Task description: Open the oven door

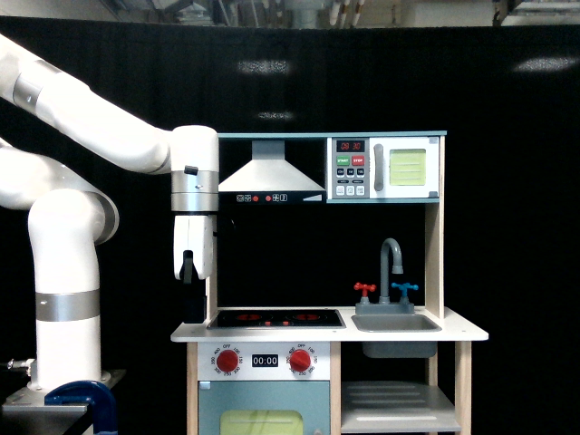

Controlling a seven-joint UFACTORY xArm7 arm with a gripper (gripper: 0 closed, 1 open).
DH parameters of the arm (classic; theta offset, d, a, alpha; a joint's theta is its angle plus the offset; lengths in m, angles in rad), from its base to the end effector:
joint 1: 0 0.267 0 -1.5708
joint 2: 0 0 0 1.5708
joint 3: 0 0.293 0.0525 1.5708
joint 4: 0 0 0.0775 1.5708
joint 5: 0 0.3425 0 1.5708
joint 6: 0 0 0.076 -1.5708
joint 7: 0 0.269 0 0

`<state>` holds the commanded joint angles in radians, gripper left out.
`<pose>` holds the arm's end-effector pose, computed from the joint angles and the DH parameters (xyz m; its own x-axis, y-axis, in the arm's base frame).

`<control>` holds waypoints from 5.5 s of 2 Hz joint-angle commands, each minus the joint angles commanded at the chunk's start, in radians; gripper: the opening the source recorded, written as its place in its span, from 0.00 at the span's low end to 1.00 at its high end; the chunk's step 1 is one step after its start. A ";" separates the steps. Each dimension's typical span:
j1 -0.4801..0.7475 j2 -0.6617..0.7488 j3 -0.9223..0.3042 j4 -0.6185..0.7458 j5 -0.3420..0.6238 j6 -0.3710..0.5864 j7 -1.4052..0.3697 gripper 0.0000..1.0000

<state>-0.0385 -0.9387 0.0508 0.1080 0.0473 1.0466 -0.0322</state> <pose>0.2060 0.0010 0.1090 1.0000 0.0001 0.0000 0.0001 -1.0000 0.0000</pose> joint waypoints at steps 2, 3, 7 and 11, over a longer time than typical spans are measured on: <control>0.055 0.252 -0.051 0.097 -0.047 -0.155 -0.213 1.00; 0.172 0.475 -0.187 0.278 -0.037 -0.281 -0.594 1.00; 0.241 1.101 -0.296 1.075 0.730 0.141 -1.819 1.00; 0.290 1.205 -0.072 1.569 0.635 0.255 -1.333 1.00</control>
<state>0.2519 0.2658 -0.0209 1.6772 0.6821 1.3018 -1.3655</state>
